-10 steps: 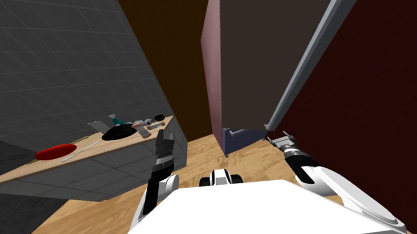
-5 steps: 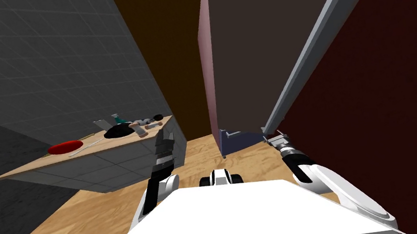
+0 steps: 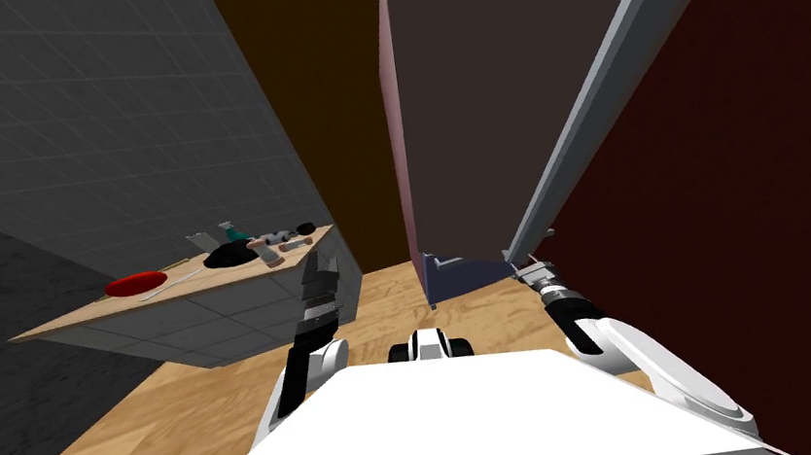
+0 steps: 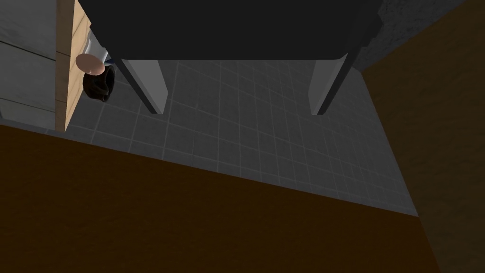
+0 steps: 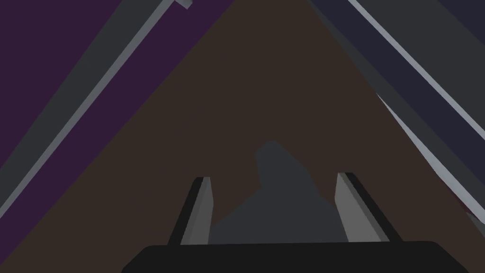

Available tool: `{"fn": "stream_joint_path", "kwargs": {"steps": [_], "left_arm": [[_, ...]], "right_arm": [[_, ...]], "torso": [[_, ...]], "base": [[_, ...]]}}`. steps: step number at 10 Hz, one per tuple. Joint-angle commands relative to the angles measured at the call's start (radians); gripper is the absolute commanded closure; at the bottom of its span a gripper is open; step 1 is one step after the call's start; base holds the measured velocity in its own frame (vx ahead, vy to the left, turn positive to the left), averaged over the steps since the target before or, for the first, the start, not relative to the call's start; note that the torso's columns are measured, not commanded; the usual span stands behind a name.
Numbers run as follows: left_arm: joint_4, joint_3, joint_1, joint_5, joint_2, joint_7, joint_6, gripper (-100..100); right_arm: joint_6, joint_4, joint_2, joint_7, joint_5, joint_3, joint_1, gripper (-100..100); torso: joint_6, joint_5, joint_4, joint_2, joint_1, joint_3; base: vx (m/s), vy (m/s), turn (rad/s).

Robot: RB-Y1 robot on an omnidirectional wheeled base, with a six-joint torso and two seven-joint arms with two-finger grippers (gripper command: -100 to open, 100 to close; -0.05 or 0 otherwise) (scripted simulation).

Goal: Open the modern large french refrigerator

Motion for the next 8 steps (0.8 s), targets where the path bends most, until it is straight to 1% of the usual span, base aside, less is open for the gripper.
{"fn": "stream_joint_path", "kwargs": {"steps": [1,2,3,4,5,7,8], "left_arm": [[0.000,0.000,0.000,0.000,0.000,0.000,0.000,0],[0.000,0.000,0.000,0.000,0.000,0.000,0.000,0],[0.000,0.000,0.000,0.000,0.000,0.000,0.000,0],[0.000,0.000,0.000,0.000,0.000,0.000,0.000,0],[0.000,0.000,0.000,0.000,0.000,0.000,0.000,0],[0.000,0.000,0.000,0.000,0.000,0.000,0.000,0],[0.000,0.000,0.000,0.000,0.000,0.000,0.000,0]], "right_arm": [[0.031,-0.007,0.016,0.001,0.000,-0.019,0.007,100],[0.041,-0.009,0.021,0.002,0.001,-0.025,0.009,100],[0.051,-0.011,0.027,0.002,0.001,-0.031,0.011,100],[0.062,-0.014,0.032,0.003,0.001,-0.038,0.014,100],[0.082,-0.018,0.043,0.004,0.001,-0.050,0.018,100],[0.103,-0.023,0.053,0.005,0.001,-0.063,0.023,100],[0.092,-0.010,0.049,0.004,0.000,-0.055,0.023,100]], "torso": [[0.003,0.002,0.002,0.004,0.004,0.002],[0.001,0.002,0.001,0.007,0.008,0.004],[-0.001,0.002,0.002,0.008,0.004,0.005],[-0.001,0.001,0.003,0.007,0.002,0.004],[-0.001,0.002,0.003,0.005,0.001,0.002],[0.001,0.003,0.003,0.004,0.002,0.002],[0.001,0.003,0.003,0.005,0.000,0.002]], "base": [[0.001,0.204,-0.148],[-0.038,0.186,-0.103],[-0.065,0.192,-0.062],[-0.047,0.197,-0.091],[-0.034,0.210,-0.120],[-0.042,0.235,-0.116],[-0.023,0.100,-0.040]]}}
